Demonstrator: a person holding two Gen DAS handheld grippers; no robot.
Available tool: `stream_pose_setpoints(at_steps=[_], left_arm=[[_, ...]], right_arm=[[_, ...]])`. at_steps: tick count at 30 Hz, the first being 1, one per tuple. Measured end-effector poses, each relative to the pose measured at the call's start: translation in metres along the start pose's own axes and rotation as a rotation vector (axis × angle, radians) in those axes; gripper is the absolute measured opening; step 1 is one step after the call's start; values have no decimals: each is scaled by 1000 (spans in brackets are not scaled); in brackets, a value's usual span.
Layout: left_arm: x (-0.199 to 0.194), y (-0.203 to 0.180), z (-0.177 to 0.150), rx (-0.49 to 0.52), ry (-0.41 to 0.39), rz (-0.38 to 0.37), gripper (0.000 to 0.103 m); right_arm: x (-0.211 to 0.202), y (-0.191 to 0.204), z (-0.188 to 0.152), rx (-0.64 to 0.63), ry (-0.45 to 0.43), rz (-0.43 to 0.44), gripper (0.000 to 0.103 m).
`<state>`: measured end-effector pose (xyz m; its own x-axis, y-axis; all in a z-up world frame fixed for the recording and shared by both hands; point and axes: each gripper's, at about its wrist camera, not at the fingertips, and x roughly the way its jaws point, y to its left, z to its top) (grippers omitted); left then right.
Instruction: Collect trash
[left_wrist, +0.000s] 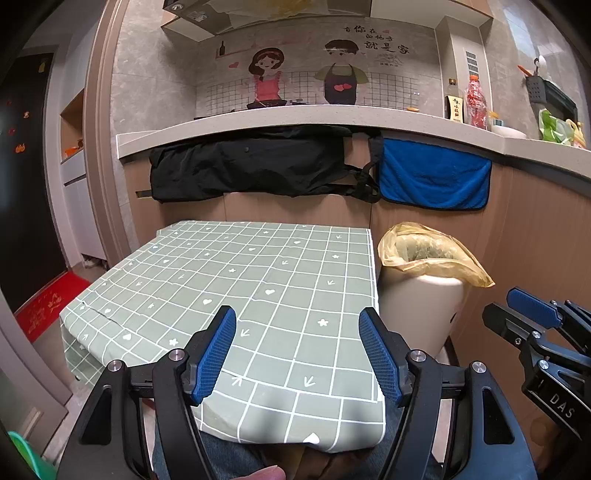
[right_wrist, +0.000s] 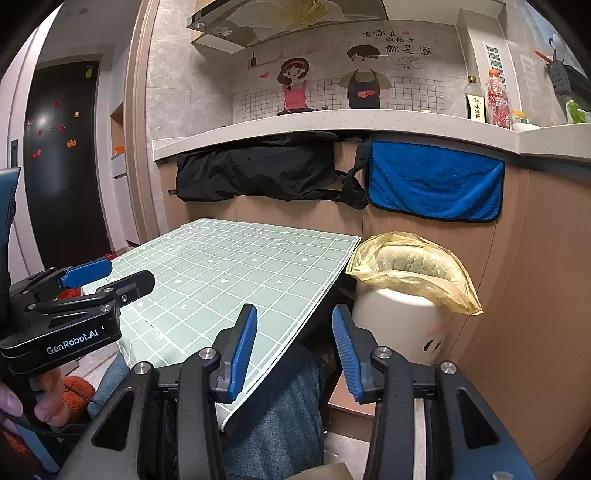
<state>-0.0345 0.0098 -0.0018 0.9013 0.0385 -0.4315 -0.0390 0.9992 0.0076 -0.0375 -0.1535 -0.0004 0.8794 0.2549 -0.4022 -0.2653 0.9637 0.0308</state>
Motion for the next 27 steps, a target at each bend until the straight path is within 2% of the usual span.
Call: stream_pose_setpoints(at_steps=[27], left_arm=[[1,1,-2,6,2,-7,69]], right_arm=[[0,0,0,6,2,-12,41]])
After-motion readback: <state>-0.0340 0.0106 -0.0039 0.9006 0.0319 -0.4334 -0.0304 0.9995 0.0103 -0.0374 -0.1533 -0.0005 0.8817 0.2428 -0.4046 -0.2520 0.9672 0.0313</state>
